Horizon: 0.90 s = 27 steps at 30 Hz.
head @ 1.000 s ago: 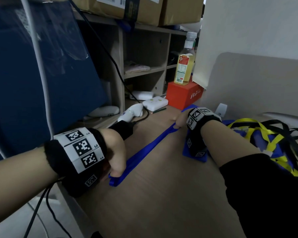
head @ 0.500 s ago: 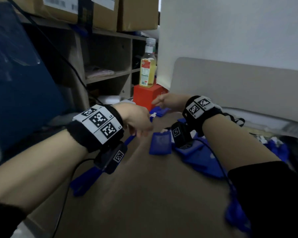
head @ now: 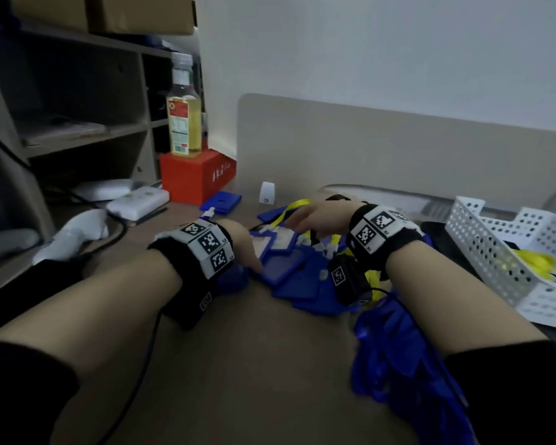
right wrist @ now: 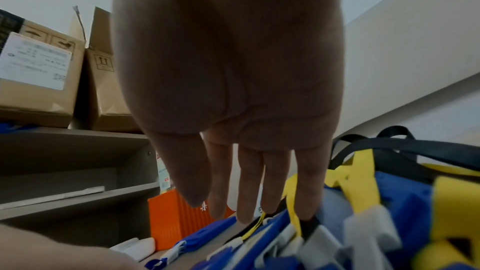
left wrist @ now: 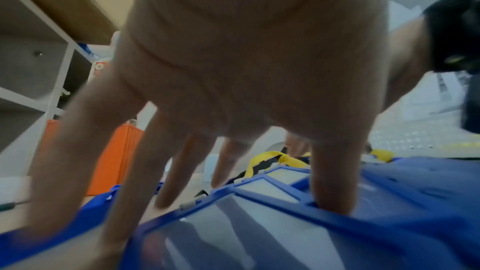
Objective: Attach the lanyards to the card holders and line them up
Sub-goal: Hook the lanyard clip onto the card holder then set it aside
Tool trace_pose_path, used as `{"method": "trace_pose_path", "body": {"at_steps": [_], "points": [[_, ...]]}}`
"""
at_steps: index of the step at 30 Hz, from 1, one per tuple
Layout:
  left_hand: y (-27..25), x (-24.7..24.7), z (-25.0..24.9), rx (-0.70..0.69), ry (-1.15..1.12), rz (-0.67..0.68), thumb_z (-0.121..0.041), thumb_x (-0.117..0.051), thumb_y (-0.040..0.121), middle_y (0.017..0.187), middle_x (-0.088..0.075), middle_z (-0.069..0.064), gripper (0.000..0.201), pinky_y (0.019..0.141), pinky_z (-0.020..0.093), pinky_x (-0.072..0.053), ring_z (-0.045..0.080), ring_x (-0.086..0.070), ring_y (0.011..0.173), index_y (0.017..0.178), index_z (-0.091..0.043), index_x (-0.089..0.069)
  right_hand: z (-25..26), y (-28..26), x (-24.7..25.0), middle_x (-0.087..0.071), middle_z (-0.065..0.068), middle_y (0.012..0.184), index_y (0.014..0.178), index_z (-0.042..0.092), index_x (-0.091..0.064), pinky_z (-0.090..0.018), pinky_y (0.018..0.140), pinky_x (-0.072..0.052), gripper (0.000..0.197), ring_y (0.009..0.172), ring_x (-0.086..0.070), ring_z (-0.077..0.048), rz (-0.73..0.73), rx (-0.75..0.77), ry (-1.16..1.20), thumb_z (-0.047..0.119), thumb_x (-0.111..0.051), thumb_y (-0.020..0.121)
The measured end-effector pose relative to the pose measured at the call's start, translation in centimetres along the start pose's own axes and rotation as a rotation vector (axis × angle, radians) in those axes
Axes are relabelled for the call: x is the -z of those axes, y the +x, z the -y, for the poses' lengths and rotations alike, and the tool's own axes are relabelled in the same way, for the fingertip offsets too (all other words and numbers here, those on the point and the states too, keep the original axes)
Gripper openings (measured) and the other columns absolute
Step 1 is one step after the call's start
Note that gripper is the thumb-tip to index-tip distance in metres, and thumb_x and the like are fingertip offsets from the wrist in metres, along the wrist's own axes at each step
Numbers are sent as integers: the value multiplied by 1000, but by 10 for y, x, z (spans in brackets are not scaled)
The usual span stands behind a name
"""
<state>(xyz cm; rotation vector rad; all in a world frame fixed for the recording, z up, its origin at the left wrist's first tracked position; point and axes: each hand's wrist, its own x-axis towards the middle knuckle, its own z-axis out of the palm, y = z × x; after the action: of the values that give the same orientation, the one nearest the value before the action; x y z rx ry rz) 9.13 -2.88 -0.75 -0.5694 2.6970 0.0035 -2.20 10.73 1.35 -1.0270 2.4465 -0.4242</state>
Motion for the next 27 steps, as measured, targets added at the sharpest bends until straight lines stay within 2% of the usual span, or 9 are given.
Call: {"method": "trace_pose_path", "body": {"at_steps": [4, 6, 8, 12, 15, 18, 22, 25, 27], "points": [[7, 6, -2, 12, 59, 54, -72, -55, 79, 125, -60, 6, 76, 79, 27, -42, 21, -55, 104, 127, -13, -58, -9, -4, -3, -46, 1, 142, 130, 19, -56, -39, 104, -44, 32, 131, -43, -21, 54, -21, 8, 17, -48, 99], [10, 10, -2, 4, 99, 65, -71, -57, 78, 128, -58, 6, 79, 80, 27, -41, 21, -54, 106, 131, -12, -54, -10, -5, -5, -47, -1, 141, 131, 19, -56, -42, 103, -45, 33, 128, -48, -23, 60, -20, -17, 17, -49, 98], [13, 12, 0, -14, 98, 52, -62, -63, 80, 129, -57, 5, 74, 79, 27, -40, 22, -54, 112, 134, -13, -51, -11, -6, -6, -48, -2, 141, 130, 20, -57, -44, 104, -44, 33, 125, -50, -23, 58, -16, -45, 18, -50, 98], [10, 14, 4, -32, 37, -2, -48, -61, 86, 104, -60, 5, 52, 64, 25, -43, 21, -55, 88, 122, -12, -56, -12, -11, -6, -48, -1, 141, 130, 21, -57, -40, 106, -42, 33, 126, -48, -22, 47, -10, -61, 19, -51, 98], [8, 19, 6, -37, -77, -104, -23, -54, 91, 111, -64, 12, 33, 62, 24, -42, 23, -53, 85, 115, -1, -61, -11, -15, -5, -51, 1, 139, 129, 21, -58, -31, 105, -40, 33, 127, -47, -17, 4, 9, -65, 20, -52, 97], [-1, 27, 6, -33, -148, -147, -9, -55, 89, 106, -59, 14, 24, 50, 25, -37, 24, -51, 86, 110, 2, -62, -10, -19, -5, -52, 1, 136, 127, 21, -59, -31, 103, -42, 31, 125, -49, -16, -25, 28, -51, 19, -52, 97], [-7, 34, 7, -49, -359, -262, 4, -67, 74, 106, -64, 17, 28, 60, 29, -47, 30, -59, 91, 103, 2, -66, -9, -24, -6, -55, -1, 132, 131, 18, -56, -33, 100, -46, 33, 119, -54, -20, -66, 53, 1, 16, -51, 98], [-14, 43, 4, -171, -591, -325, -3, -62, 82, 82, -66, 15, 8, 59, 29, -49, 31, -64, 81, 82, 1, -68, -7, -24, -6, -57, -5, 130, 136, 12, -49, -30, 99, -43, 37, 120, -54, -20, -208, 124, 109, 17, -49, 99], [-20, 48, -3, -264, -763, -338, -17, -56, 94, 64, -63, 9, 24, 49, 23, -48, 20, -63, 57, 76, -2, -65, -6, -24, -7, -59, -5, 129, 137, 13, -48, -27, 99, -41, 38, 120, -54, -18, -312, 162, 222, 25, -43, 101]]}}
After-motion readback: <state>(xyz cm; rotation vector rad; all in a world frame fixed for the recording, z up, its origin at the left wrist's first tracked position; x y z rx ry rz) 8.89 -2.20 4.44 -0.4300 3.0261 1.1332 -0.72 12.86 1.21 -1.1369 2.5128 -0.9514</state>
